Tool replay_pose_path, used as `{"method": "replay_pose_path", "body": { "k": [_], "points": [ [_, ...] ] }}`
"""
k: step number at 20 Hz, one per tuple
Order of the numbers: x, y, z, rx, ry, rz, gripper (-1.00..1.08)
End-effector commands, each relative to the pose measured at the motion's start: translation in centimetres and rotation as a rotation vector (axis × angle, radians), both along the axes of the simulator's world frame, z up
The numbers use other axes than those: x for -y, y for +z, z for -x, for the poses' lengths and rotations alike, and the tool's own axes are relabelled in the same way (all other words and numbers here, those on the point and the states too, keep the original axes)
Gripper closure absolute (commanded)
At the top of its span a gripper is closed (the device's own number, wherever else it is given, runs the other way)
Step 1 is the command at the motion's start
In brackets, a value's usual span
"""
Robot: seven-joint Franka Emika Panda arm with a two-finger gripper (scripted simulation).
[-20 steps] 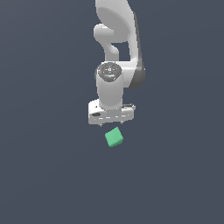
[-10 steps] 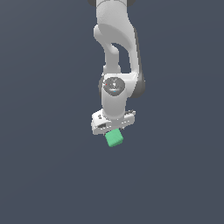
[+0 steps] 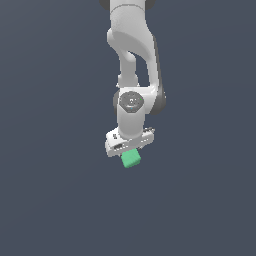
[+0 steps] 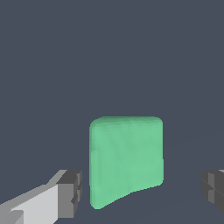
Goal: Pick up the object and move it to a goal position.
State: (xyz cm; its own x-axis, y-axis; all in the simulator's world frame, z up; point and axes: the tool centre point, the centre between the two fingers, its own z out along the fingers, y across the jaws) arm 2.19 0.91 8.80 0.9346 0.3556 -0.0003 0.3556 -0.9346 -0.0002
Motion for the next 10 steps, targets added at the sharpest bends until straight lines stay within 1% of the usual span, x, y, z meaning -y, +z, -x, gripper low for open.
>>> {"method": "replay_pose_path", "body": {
  "k": [1, 7, 10],
  "points": [
    [0.0, -0.7, 0.0, -0.001, 0.001, 0.000, -0.92],
    [0.0, -3.8, 0.1, 0.000, 0.005, 0.000, -0.92],
    [0.0, -4.6, 0.1, 0.000, 0.005, 0.000, -0.92]
  ]
}}
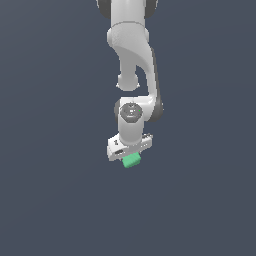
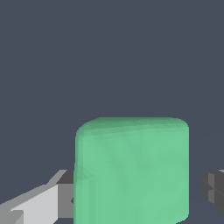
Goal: Pick up the object and move it to a goal position.
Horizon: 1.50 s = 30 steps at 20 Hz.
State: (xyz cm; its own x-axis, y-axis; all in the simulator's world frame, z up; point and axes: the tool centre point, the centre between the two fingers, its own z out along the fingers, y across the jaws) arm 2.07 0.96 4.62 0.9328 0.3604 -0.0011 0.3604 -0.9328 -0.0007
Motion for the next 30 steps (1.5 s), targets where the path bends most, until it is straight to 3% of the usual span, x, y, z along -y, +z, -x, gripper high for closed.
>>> {"method": "replay_pose_path", "body": {
  "k": [1, 3, 4, 19, 30],
  "points": [
    [0.0, -0.6, -0.1, 0.001, 0.000, 0.000, -0.92],
    [0.0, -0.6, -0.1, 0.001, 0.000, 0.000, -0.92],
    [0.0, -0.6, -0.1, 0.001, 0.000, 0.000, 1.08],
    [0.4, 0.4, -0.1, 0.008, 0.003, -0.001, 1.08],
    [5.7, 5.3, 2.4, 0.006, 0.002, -0.001, 1.08]
  ]
}}
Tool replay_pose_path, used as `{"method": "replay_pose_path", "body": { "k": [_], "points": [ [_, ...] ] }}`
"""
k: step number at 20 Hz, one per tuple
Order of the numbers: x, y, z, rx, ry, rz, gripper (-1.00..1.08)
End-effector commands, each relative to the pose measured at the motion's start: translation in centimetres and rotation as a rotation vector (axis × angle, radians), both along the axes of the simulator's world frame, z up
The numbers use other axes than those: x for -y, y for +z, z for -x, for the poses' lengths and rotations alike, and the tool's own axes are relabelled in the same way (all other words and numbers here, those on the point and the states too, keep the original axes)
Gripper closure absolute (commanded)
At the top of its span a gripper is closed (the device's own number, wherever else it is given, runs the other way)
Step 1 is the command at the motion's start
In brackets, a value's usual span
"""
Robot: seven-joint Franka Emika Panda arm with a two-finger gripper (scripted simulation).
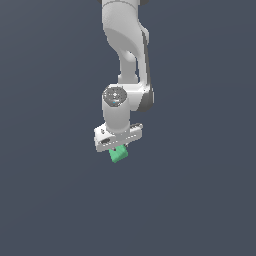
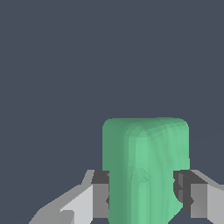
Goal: Pick up the object and move it to a goal position.
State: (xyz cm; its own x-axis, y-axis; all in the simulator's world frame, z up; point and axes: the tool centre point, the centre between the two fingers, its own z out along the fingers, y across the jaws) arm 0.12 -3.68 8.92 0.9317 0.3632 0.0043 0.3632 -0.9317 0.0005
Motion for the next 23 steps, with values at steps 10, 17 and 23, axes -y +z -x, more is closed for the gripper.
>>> {"method": "replay_pose_path", "body": {
  "k": [10, 17, 23],
  "points": [
    [9.3, 8.7, 4.1, -0.002, -0.002, -0.001, 1.08],
    [13.2, 12.4, 5.6, -0.003, -0.003, -0.001, 1.08],
    [14.3, 13.4, 5.9, -0.004, -0.003, 0.001, 1.08]
  ]
}}
